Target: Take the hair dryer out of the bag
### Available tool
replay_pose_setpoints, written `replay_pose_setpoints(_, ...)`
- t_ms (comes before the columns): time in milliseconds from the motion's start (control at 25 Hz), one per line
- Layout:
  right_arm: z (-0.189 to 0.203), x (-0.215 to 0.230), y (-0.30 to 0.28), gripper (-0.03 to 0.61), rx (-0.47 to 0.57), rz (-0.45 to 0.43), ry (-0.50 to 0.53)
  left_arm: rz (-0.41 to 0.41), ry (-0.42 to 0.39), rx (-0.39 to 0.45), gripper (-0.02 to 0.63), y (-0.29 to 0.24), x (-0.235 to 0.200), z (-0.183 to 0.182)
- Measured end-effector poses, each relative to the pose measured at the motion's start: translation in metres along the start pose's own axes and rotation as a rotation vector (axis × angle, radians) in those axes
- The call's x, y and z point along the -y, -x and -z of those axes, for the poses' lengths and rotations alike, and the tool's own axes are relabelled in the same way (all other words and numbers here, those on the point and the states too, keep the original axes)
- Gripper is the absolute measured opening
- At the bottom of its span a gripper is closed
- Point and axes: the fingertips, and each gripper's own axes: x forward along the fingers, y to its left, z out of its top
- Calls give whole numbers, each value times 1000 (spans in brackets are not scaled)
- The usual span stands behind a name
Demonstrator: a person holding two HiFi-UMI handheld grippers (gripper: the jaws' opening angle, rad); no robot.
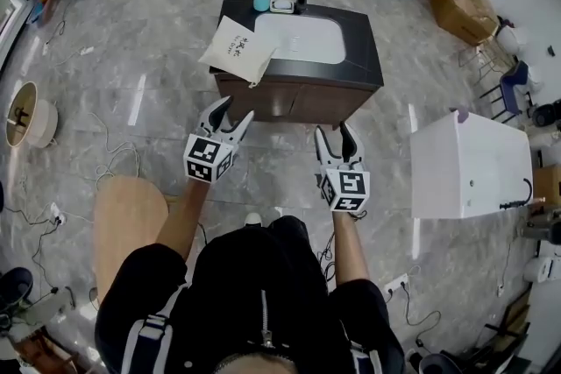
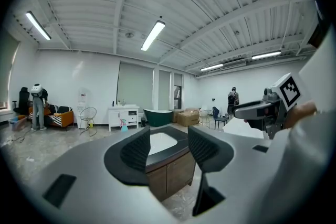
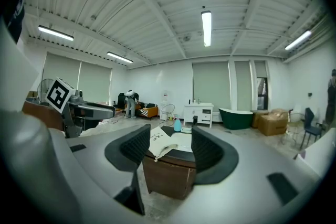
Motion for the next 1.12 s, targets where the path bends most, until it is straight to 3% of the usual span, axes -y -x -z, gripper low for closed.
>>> replay_pose_setpoints(560, -12, 36, -106, 241, 15, -63, -9, -47, -2, -30, 236, -72, -57, 1)
replay_pose_setpoints(800, -23, 61, -181, 241, 7, -158, -3, -91, -8, -42, 236, -127, -84, -3)
replay_pose_setpoints(1120, -54, 99, -294, 241, 3, -314, 28, -234, 34, -50, 236, -199, -137, -14)
